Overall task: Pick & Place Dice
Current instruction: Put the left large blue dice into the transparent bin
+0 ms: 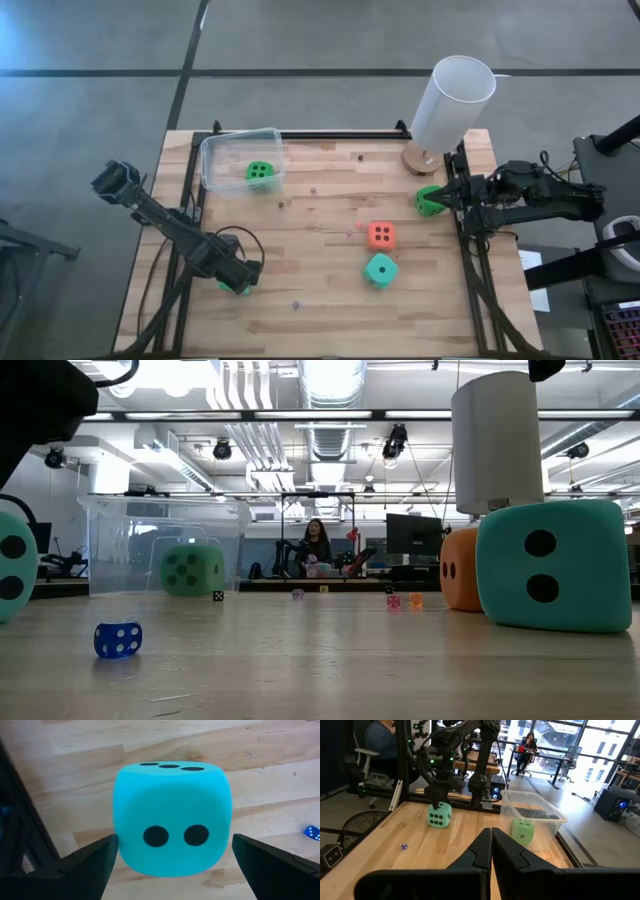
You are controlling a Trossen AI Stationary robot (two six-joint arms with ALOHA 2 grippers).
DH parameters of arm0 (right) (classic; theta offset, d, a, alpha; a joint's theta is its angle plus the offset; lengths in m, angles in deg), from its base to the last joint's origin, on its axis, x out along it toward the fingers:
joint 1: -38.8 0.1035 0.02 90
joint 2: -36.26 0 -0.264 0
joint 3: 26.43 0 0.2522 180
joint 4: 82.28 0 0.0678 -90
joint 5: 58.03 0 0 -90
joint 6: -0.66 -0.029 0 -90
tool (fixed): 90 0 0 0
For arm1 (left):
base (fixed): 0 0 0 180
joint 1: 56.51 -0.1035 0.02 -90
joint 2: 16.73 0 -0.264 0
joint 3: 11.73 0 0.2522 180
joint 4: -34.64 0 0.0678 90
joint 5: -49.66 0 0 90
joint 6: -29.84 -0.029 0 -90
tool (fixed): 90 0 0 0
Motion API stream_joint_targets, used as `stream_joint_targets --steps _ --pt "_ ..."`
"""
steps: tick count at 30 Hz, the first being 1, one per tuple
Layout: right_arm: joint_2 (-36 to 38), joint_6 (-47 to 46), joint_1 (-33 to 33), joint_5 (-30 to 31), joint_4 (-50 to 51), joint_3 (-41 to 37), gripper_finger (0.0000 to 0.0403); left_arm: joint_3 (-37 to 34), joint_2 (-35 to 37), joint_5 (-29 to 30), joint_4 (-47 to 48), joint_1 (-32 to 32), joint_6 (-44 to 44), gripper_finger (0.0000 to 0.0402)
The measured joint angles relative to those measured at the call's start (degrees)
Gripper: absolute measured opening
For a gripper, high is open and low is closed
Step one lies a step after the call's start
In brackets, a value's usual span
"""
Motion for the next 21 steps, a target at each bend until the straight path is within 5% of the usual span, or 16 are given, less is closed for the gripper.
stream_joint_targets --steps 21 --pt "0.02 -0.09 0.0 -0.01 0.0 0.0 0.0008 -2.24 0.02 0.21 -2.69 -0.28 -1.8 0.0398"
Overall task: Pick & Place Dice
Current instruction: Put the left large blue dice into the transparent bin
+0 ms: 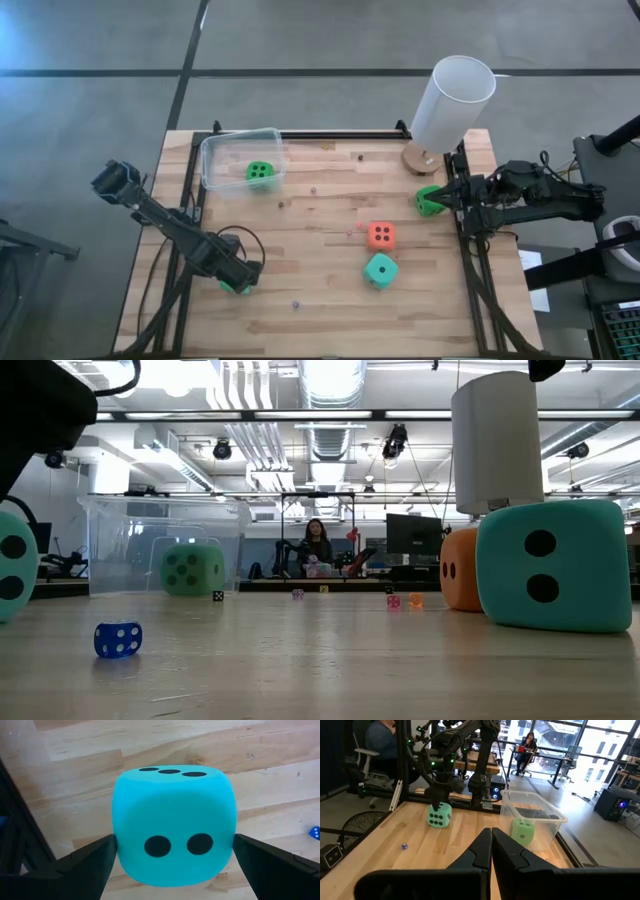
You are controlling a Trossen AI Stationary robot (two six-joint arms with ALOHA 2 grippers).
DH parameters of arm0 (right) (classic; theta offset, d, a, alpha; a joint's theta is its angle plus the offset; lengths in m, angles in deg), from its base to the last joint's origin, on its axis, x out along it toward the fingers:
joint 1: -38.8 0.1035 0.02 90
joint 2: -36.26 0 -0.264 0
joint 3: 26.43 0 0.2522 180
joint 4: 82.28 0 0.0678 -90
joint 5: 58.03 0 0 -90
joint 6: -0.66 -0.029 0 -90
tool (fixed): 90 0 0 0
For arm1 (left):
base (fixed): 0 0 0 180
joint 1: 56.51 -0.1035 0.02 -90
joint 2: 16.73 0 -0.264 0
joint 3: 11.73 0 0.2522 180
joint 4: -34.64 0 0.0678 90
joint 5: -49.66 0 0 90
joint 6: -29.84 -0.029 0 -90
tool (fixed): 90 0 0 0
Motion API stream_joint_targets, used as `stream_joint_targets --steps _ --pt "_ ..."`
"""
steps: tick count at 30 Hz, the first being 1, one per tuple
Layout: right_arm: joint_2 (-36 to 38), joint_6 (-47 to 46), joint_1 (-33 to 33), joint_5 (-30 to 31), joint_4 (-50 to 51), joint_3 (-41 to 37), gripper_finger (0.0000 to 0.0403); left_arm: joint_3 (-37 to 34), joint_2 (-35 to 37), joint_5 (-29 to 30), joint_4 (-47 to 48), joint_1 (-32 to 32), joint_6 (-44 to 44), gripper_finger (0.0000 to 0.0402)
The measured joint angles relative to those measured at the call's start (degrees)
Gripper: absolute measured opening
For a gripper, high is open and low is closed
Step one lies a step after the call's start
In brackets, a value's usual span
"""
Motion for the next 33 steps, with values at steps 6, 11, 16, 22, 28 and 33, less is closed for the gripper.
stream_joint_targets --steps 6,11,16,22,28,33 --pt "0.0 0.09 0.0 0.02 0.0 0.0 0.0008 -0.5 -0.02 -0.19 -0.73 -0.01 -0.65 0.0398" --pt "0.0 0.07 0.0 0.0 0.0 0.0 0.0008 -2.07 0.04 -0.25 -2.57 -0.07 -1.24 0.0399" --pt "0.0 0.03 0.0 0.0 0.0 0.0 0.0008 -3.42 0.07 -0.64 -4.42 -0.11 -1.22 0.04" --pt "-0.01 -0.02 0.01 0.01 0.0 0.01 0.0008 -3.45 0.02 -0.67 -4.35 -0.22 -1.2 0.0399" --pt "-0.02 0.09 0.01 0.02 0.0 0.0 0.0008 -3.45 -0.02 -0.73 -4.24 -0.33 -1.06 0.0395" --pt "0.0 0.09 0.02 0.02 0.0 0.02 0.0008 -3.47 -0.02 -0.78 -4.18 -0.37 -1.04 0.0384"
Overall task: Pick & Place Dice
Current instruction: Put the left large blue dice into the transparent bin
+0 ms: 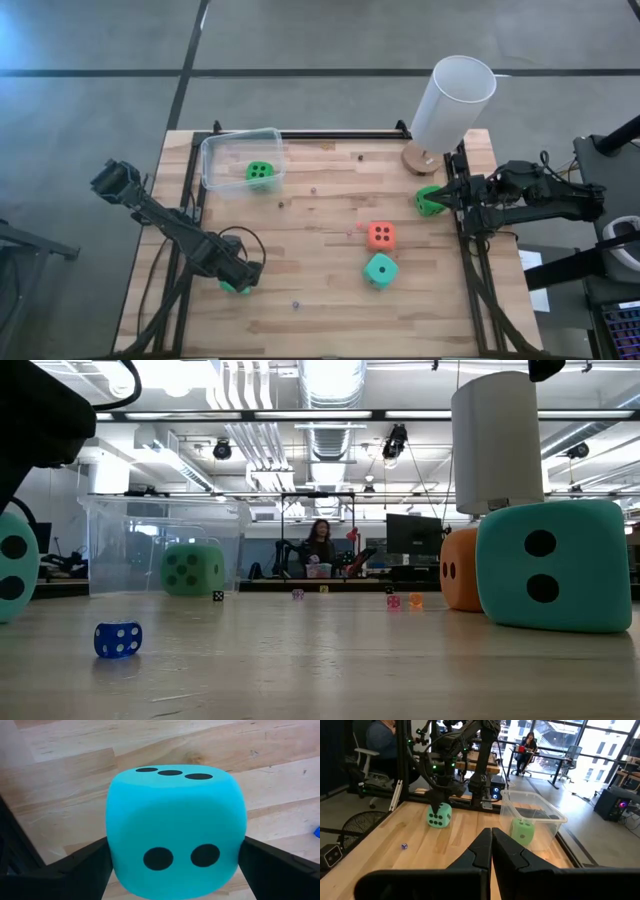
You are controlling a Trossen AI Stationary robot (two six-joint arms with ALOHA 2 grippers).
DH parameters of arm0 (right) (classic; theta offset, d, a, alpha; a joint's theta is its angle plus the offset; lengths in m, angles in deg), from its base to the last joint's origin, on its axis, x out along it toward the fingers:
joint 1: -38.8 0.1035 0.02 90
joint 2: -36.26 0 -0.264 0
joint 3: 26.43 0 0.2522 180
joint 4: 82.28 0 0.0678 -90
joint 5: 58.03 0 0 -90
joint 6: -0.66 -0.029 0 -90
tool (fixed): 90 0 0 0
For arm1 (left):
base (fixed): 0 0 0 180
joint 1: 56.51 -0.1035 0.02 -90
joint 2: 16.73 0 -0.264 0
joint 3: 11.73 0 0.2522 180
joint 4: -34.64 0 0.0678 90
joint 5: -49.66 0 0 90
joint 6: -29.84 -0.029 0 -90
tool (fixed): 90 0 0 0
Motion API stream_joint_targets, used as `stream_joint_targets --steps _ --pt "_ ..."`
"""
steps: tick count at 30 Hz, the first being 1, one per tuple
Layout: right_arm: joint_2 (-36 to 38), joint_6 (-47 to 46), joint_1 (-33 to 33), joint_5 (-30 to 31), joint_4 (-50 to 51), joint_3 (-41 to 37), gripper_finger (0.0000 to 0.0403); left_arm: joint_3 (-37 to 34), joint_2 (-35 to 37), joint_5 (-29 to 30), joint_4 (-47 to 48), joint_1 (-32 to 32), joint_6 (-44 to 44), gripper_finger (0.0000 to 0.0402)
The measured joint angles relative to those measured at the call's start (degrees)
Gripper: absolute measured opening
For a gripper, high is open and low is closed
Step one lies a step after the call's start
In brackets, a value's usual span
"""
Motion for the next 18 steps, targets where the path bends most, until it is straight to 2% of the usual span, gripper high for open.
stream_joint_targets --steps 9,18 --pt "0.0 0.0 -0.02 -0.02 0.0 -0.02 0.0008 0.07 0.0 0.32 0.07 0.0 0.64 0.035" --pt "0.0 -0.01 -0.01 -0.01 0.0 -0.02 0.0008 0.07 0.0 0.2 -0.13 0.0 2.62 0.0362"
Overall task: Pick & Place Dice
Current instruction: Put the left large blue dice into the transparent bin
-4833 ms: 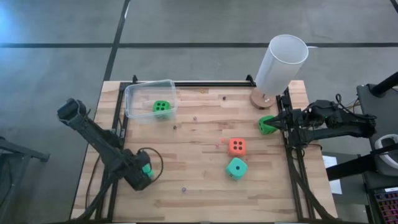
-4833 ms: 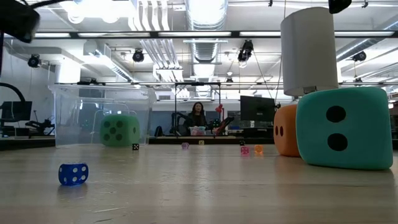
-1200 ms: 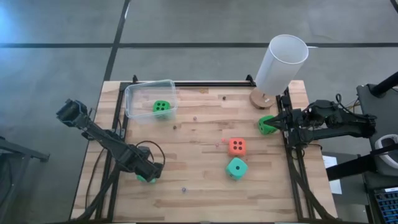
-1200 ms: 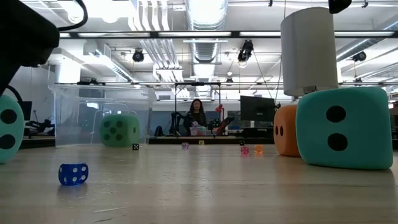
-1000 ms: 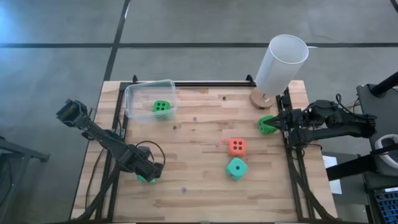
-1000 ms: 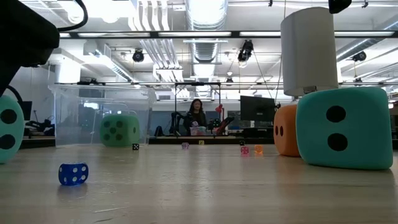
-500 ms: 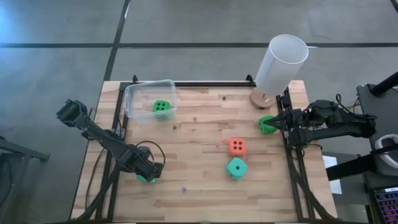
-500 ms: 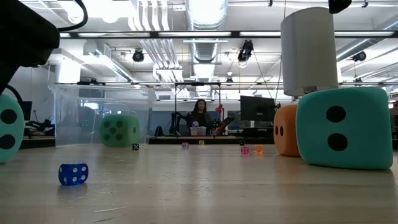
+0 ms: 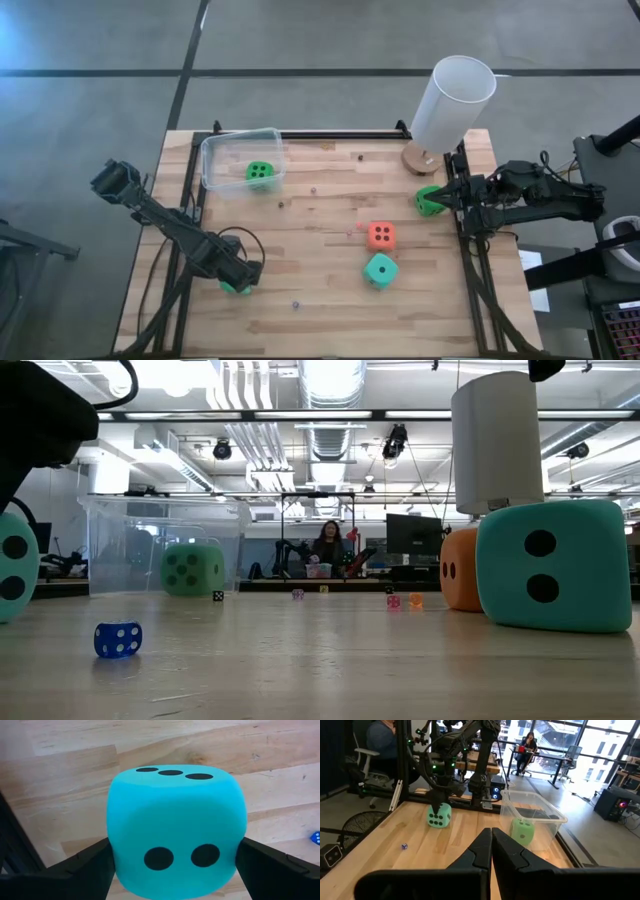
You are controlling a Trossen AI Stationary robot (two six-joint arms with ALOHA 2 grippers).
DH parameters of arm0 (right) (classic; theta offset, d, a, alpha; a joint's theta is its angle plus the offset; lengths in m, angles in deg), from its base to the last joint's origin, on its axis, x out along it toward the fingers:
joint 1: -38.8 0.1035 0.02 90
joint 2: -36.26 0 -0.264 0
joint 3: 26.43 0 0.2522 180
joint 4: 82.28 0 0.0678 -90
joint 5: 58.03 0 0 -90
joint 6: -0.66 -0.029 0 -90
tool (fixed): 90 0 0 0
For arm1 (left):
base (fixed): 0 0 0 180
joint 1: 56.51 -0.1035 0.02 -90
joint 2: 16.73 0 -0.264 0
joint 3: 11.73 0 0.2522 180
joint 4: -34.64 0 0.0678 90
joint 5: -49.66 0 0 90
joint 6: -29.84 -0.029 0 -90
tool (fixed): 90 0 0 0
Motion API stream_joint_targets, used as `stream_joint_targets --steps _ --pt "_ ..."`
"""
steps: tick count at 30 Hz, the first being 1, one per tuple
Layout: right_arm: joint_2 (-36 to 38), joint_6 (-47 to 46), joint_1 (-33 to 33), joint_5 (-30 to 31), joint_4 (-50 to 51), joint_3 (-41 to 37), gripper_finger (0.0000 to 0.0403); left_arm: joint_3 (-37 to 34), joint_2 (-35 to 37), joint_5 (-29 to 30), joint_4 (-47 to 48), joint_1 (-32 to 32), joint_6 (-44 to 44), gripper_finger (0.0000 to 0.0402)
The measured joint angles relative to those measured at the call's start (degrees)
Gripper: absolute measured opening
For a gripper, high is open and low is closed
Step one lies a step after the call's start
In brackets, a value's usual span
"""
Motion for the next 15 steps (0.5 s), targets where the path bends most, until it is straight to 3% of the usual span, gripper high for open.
stream_joint_targets --steps 9,15 --pt "0.0 0.0 -0.01 0.0 0.0 0.0 0.0008 0.8 -0.11 0.23 0.37 0.0 2.25 0.0348" --pt "-0.02 -0.08 0.01 0.0 0.0 0.02 0.0008 3.3 -0.17 3.42 2.57 -0.07 3.65 0.0348"
